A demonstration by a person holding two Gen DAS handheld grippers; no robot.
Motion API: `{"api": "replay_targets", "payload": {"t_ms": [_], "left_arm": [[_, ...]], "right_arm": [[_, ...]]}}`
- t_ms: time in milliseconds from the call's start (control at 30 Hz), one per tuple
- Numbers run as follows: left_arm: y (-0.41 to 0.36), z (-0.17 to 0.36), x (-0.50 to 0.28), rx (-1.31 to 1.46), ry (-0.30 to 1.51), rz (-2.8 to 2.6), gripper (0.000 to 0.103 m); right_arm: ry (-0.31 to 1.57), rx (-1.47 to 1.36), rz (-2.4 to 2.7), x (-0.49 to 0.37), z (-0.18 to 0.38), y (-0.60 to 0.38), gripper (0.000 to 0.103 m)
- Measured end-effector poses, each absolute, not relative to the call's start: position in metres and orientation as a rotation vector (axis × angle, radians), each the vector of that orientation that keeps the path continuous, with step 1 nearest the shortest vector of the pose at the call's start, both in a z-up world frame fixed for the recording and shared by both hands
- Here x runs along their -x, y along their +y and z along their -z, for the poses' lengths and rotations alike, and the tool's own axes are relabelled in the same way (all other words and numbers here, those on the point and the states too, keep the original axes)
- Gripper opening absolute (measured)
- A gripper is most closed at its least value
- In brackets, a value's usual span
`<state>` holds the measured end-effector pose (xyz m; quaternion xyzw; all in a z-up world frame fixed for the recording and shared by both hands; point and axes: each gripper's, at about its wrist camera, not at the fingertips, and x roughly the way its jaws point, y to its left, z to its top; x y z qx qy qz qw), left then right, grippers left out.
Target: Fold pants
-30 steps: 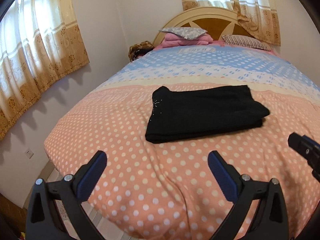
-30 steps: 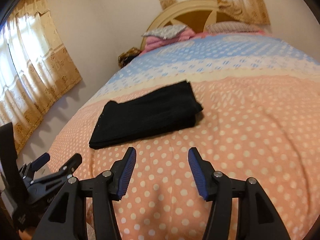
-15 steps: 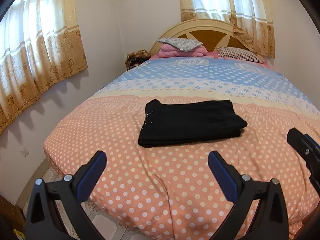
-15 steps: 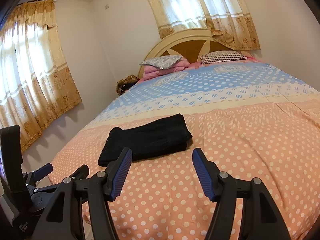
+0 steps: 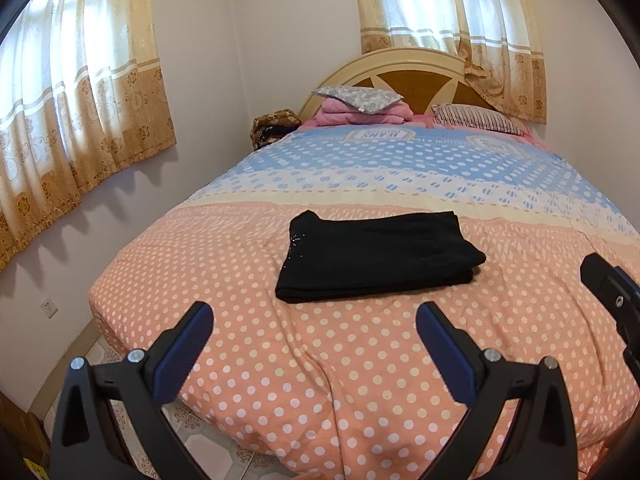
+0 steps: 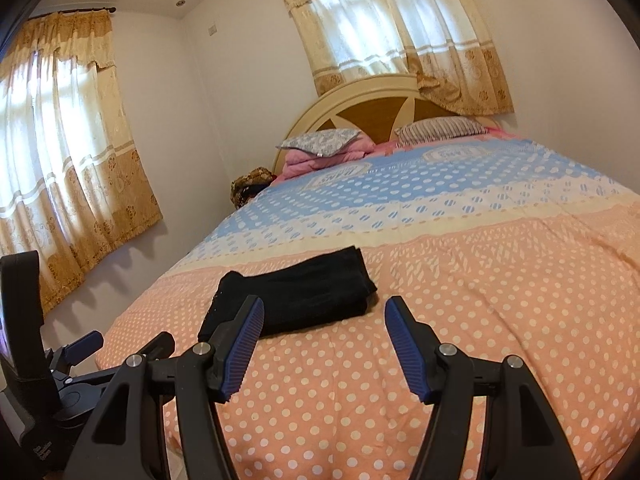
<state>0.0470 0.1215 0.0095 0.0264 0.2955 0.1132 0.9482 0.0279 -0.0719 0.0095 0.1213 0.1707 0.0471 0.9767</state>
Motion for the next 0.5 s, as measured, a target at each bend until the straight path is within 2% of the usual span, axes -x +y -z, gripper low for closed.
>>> {"api": "replay_targets", "payload": {"t_ms": [500], "left_arm": [[0.1209,-0.0151,-0.0413,-0.053,0.579,-0.244,0.103]], "right_arm": [[0.296,-0.229,-0.08,-0.0179,-0.0165,-0.069,0.065]]}}
